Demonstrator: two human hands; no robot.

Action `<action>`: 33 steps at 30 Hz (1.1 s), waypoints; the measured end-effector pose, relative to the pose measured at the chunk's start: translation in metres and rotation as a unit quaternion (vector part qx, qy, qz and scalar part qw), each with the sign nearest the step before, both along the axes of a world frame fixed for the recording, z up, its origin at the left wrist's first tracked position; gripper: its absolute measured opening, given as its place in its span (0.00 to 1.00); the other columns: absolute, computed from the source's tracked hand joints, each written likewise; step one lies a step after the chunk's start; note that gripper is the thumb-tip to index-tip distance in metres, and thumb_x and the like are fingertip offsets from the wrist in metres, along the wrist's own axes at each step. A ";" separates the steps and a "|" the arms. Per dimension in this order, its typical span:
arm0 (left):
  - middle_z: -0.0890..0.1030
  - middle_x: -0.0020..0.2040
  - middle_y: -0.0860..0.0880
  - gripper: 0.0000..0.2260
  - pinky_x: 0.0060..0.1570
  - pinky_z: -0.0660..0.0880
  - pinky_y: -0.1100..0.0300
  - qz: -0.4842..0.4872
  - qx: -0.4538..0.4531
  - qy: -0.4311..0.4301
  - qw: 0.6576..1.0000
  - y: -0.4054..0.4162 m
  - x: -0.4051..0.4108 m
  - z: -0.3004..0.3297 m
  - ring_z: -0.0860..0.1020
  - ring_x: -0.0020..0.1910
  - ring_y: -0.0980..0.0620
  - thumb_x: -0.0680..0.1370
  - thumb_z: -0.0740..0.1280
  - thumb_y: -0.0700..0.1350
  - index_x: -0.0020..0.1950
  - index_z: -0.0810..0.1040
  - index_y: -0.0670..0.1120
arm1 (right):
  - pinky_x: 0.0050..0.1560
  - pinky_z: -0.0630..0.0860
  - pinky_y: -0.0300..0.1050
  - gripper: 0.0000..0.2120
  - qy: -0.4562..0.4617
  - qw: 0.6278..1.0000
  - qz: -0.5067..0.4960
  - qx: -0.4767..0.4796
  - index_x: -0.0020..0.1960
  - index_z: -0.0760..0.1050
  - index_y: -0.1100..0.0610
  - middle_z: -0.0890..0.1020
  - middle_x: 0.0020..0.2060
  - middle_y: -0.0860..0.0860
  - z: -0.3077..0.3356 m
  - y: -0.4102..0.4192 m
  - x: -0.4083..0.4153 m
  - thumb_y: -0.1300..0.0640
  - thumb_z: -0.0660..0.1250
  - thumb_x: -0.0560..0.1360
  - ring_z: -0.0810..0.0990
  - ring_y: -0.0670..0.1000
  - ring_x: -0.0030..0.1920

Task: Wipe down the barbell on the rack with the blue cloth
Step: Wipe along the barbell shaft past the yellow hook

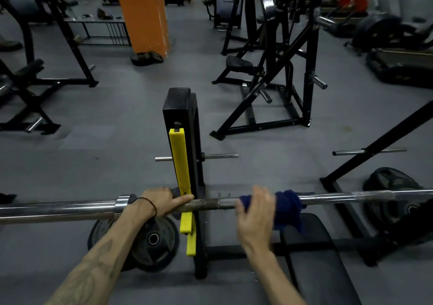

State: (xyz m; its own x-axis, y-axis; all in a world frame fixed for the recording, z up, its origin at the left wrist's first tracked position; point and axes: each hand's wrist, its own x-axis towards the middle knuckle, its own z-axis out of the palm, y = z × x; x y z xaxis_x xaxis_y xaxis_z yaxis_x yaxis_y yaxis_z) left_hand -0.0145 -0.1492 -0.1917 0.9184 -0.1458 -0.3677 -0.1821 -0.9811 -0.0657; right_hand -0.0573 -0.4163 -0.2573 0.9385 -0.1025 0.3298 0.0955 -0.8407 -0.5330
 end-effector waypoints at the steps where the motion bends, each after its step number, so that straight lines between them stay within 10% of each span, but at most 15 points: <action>1: 0.70 0.39 0.49 0.22 0.41 0.71 0.55 -0.021 0.004 0.021 1.000 0.000 0.001 0.001 0.76 0.43 0.48 0.84 0.48 0.65 0.73 0.69 0.61 | 0.80 0.50 0.56 0.37 0.010 0.999 0.051 -0.005 0.79 0.63 0.60 0.64 0.78 0.58 0.000 0.024 -0.006 0.33 0.47 0.83 0.57 0.56 0.80; 4: 0.70 0.42 0.49 0.22 0.39 0.70 0.56 -0.040 0.048 -0.045 0.997 -0.003 -0.013 0.004 0.78 0.47 0.47 0.84 0.46 0.64 0.76 0.62 0.63 | 0.80 0.48 0.52 0.37 -0.004 0.966 0.234 -0.108 0.82 0.55 0.58 0.53 0.82 0.52 -0.004 0.036 -0.017 0.34 0.50 0.84 0.49 0.51 0.82; 8: 0.79 0.48 0.50 0.46 0.41 0.70 0.59 0.098 -0.108 -0.208 0.967 -0.017 -0.041 -0.012 0.80 0.47 0.49 0.71 0.31 0.77 0.57 0.77 0.50 | 0.79 0.56 0.52 0.33 -0.047 0.972 0.180 -0.143 0.82 0.57 0.58 0.57 0.81 0.52 -0.009 -0.043 0.001 0.38 0.53 0.84 0.57 0.51 0.81; 12: 0.80 0.57 0.44 0.29 0.61 0.76 0.45 0.121 -0.185 -0.326 0.919 -0.042 -0.075 -0.042 0.78 0.57 0.44 0.81 0.53 0.64 0.61 0.79 0.41 | 0.81 0.47 0.52 0.36 -0.015 0.999 0.018 -0.042 0.81 0.57 0.62 0.56 0.81 0.55 -0.007 -0.032 -0.002 0.37 0.47 0.85 0.56 0.56 0.81; 20: 0.75 0.62 0.43 0.18 0.64 0.72 0.47 0.057 -0.258 -0.448 0.854 -0.051 -0.086 -0.054 0.76 0.60 0.41 0.82 0.60 0.52 0.64 0.76 0.41 | 0.80 0.53 0.52 0.33 -0.050 0.967 0.196 -0.158 0.82 0.56 0.59 0.57 0.82 0.53 -0.009 -0.054 0.006 0.39 0.52 0.85 0.55 0.51 0.81; 24: 0.76 0.68 0.44 0.20 0.72 0.66 0.52 -0.016 -0.252 -0.416 0.874 -0.073 -0.078 -0.048 0.74 0.68 0.44 0.81 0.62 0.49 0.70 0.75 0.41 | 0.81 0.49 0.54 0.35 -0.011 0.998 0.041 -0.054 0.81 0.58 0.62 0.58 0.81 0.55 -0.010 -0.044 0.003 0.37 0.49 0.84 0.55 0.55 0.81; 30: 0.65 0.79 0.47 0.29 0.78 0.53 0.59 -0.016 -0.240 -0.317 0.917 -0.090 -0.061 -0.050 0.63 0.78 0.50 0.82 0.59 0.56 0.80 0.62 0.45 | 0.79 0.54 0.54 0.33 -0.028 0.963 0.226 -0.145 0.82 0.54 0.57 0.55 0.82 0.52 -0.007 -0.043 0.002 0.38 0.52 0.85 0.52 0.50 0.82; 33: 0.62 0.80 0.47 0.30 0.78 0.54 0.56 -0.018 -0.217 -0.306 0.927 -0.092 -0.059 -0.054 0.62 0.79 0.50 0.82 0.57 0.58 0.81 0.60 0.45 | 0.78 0.57 0.57 0.31 -0.051 0.986 0.111 -0.111 0.81 0.58 0.59 0.58 0.81 0.52 -0.008 -0.091 0.010 0.41 0.50 0.85 0.57 0.52 0.81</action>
State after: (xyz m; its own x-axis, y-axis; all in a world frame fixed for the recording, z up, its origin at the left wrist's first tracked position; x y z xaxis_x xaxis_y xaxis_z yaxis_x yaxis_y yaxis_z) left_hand -0.0734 -0.2409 -0.2456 0.9272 -0.1928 0.3212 -0.2745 -0.9331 0.2323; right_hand -0.0470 -0.5075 -0.2650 0.8909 0.1868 0.4140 0.3333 -0.8881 -0.3165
